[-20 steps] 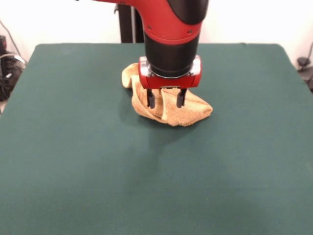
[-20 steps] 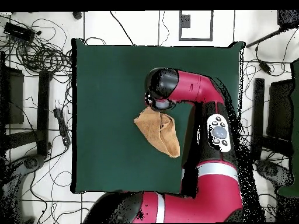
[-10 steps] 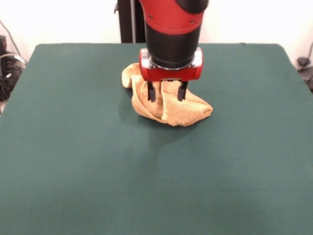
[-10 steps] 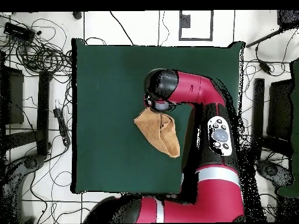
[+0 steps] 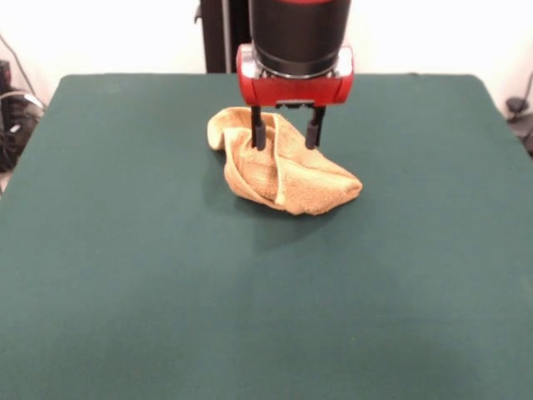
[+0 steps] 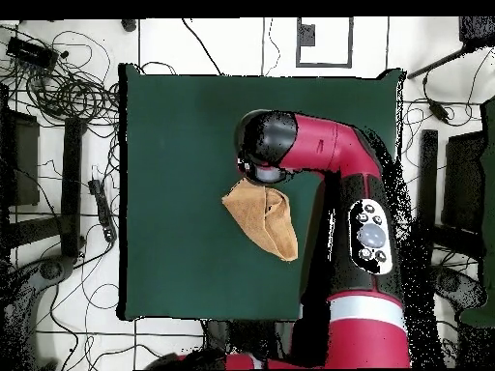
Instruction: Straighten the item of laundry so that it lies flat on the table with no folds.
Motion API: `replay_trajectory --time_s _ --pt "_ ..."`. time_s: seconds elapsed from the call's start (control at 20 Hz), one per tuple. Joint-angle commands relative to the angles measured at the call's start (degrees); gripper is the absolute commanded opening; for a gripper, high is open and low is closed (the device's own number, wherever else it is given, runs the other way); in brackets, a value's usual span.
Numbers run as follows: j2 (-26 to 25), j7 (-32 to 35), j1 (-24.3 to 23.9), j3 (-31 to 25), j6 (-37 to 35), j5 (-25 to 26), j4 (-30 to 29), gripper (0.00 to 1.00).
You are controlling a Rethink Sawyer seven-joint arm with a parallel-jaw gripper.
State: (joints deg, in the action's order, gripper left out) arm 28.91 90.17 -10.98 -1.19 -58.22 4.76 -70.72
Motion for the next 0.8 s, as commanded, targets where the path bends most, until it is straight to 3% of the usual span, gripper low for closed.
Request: replay_trajectory --time_s 0.05,0.65,0.8 --pt "-0.3 0.4 2.2 -6.3 -4.6 -0.6 -5.4 1.0" --pt "0.7 -2.5 1.7 -6.4 -3.5 1.0 -7.2 1.0" --pt "0.0 -1.6 1.7 -6.2 -0.1 1.5 -8.3 1.0"
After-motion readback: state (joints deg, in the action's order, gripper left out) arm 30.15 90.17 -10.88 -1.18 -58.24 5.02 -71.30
